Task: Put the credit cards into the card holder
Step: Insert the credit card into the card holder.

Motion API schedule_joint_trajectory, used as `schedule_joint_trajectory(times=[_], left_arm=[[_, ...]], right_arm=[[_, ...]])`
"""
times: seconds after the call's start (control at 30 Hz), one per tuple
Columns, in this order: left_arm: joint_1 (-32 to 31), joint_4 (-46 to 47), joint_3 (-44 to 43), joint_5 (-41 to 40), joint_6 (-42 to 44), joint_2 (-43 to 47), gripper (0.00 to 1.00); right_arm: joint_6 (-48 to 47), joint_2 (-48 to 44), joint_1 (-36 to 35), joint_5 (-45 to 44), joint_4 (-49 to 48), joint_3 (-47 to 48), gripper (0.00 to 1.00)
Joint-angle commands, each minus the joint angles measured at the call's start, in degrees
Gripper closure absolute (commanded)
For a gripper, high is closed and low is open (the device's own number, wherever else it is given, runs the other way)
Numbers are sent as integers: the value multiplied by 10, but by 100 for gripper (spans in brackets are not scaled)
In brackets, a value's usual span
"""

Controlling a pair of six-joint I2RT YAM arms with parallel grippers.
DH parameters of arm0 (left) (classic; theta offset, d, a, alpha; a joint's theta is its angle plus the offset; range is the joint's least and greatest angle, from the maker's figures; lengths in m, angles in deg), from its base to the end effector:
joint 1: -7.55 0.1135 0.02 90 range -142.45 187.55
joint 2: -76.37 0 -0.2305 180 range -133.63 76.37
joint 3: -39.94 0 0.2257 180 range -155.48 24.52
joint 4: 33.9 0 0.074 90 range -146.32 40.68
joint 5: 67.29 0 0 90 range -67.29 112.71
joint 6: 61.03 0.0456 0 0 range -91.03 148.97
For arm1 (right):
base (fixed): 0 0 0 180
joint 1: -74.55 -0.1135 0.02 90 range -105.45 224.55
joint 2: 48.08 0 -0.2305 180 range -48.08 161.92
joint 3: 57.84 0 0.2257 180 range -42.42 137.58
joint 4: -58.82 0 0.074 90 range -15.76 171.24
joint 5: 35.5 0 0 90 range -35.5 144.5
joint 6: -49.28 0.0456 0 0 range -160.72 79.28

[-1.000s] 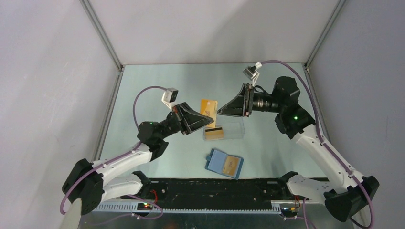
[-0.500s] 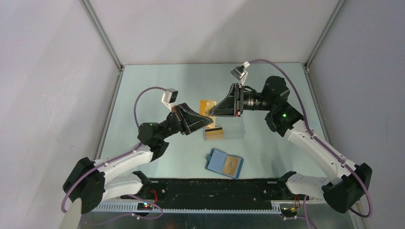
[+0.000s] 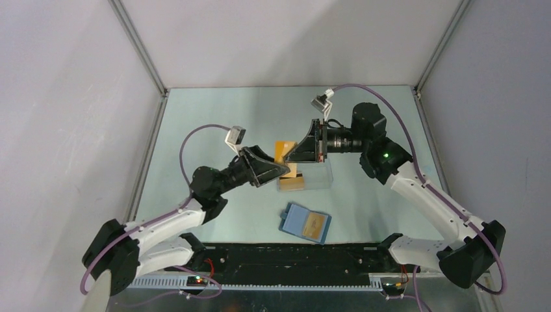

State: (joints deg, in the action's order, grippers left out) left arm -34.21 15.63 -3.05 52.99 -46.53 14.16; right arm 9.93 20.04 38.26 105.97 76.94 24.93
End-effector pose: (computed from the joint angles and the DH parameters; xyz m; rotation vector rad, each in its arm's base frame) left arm 0.1514 -0.1660 0.3003 0.2029 1.3778 -2.0519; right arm 0.1842 0.1795 0.3783 -0.5866 1.8923 1.7994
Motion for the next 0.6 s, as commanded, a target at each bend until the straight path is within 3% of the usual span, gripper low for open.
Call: schedule_joint_trajectory(times=[0.0,0.13,0.33,0.57], left_arm=[[2,-218,9,-54,102,63,29],[3,-442,1,-120,166,110,27],[2,-683,-22,-186,202,125,31],[0,-740,-9,-172,194,62,34]], right_arm=[[-87,-23,28,-20,123,20,100],[-131,-53,62,-45,206,-24,100],[-139,-111,96,-59,211,-166,100],[-113,-157,100,-89,148,-322,100]])
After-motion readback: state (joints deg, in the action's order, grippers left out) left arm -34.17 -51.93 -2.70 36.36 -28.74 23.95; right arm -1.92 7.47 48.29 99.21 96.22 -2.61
